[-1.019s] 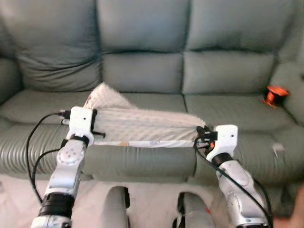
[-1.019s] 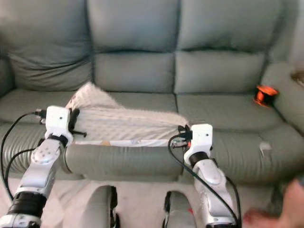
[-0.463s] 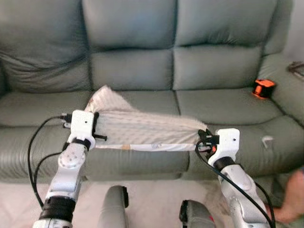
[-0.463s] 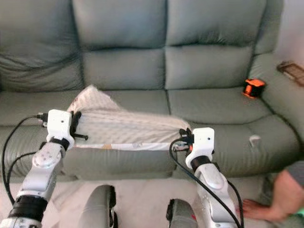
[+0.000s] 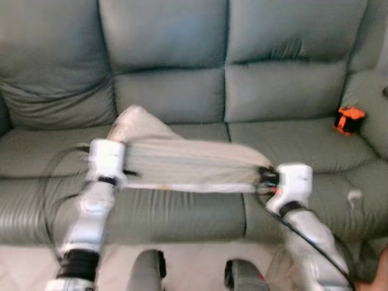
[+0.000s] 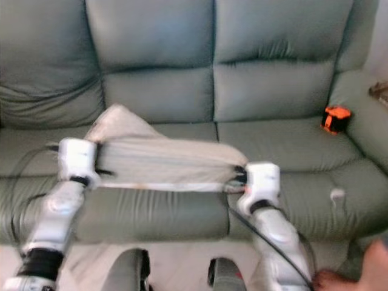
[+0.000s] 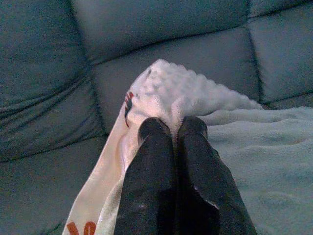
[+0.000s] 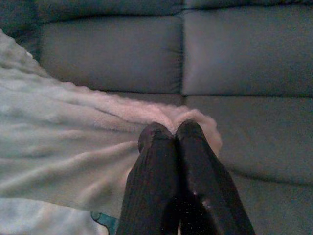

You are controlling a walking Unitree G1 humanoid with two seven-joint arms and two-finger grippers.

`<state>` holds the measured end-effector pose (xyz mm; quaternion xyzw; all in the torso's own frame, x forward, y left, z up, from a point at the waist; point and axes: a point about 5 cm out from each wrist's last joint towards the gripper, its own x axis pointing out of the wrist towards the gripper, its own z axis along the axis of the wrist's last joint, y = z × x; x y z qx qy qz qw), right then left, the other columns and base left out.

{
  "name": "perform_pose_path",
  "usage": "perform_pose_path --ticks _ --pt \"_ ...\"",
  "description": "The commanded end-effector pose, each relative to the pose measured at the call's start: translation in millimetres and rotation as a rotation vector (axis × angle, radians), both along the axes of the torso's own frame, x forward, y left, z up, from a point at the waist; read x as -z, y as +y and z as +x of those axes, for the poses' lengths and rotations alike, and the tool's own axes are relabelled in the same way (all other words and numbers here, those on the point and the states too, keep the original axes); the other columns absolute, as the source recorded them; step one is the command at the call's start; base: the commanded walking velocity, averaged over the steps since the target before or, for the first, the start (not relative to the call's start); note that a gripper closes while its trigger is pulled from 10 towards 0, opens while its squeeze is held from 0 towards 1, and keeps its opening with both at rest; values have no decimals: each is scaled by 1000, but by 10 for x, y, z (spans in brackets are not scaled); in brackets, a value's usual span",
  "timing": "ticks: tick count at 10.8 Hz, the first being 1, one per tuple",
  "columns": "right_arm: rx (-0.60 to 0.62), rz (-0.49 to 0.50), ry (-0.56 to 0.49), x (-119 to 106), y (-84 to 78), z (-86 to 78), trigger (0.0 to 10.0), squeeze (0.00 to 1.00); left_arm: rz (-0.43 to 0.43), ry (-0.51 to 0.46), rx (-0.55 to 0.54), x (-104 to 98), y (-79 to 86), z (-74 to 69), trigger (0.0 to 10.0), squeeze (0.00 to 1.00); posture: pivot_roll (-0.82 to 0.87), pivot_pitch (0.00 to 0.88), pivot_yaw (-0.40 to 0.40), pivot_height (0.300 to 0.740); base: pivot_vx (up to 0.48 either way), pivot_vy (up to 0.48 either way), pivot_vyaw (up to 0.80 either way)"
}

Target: Move the pillow to the sofa

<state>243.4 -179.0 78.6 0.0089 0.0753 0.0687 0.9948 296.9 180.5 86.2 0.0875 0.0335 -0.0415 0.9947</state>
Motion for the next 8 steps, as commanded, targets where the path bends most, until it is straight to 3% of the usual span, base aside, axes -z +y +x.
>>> perform_pose_path --ticks 1,6,8 --pt "13 12 -34 -78 17 31 10000 0 22 -28 -75 -80 205 10 10000 0 -53 0 21 655 0 0 0" --pt "4 22 -19 -77 7 43 10000 0 70 45 -96 42 292 80 10000 0 -45 0 15 650 0 0 0" --pt "6 10 -24 -102 -48 69 10000 0 95 73 -101 86 355 75 10000 0 -45 0 15 615 0 0 0"
